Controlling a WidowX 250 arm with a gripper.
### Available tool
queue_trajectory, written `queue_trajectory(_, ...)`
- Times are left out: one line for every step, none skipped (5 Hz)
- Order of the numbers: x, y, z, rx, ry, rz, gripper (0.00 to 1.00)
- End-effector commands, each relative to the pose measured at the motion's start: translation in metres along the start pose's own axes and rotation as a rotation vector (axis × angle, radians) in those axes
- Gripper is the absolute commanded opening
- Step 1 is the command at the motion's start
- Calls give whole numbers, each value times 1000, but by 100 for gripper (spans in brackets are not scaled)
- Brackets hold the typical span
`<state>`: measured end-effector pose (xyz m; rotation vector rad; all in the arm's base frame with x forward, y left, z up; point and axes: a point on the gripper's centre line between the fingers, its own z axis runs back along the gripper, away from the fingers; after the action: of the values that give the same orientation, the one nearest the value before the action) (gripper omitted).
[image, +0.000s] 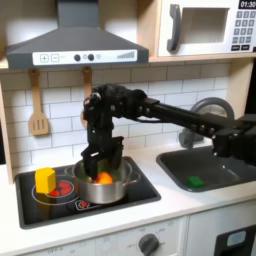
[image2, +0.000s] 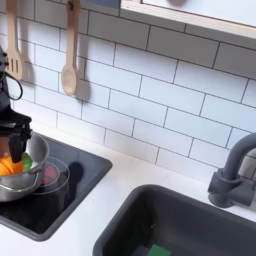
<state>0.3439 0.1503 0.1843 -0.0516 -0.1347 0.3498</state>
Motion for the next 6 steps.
queue_trajectory(19, 1, -5, -4, -1, 13, 100)
queue_trajectory(27, 9, -11, 6, 3, 28, 100)
queue_trajectory(32, 7, -18, 1, 19, 21, 100)
queue_trajectory(40, 10, -17, 2, 10, 26, 100)
queue_trajectory(48, 10, -17, -4, 8, 25, 100)
queue_trajectory(56, 11, -19, -5, 10, 29, 100)
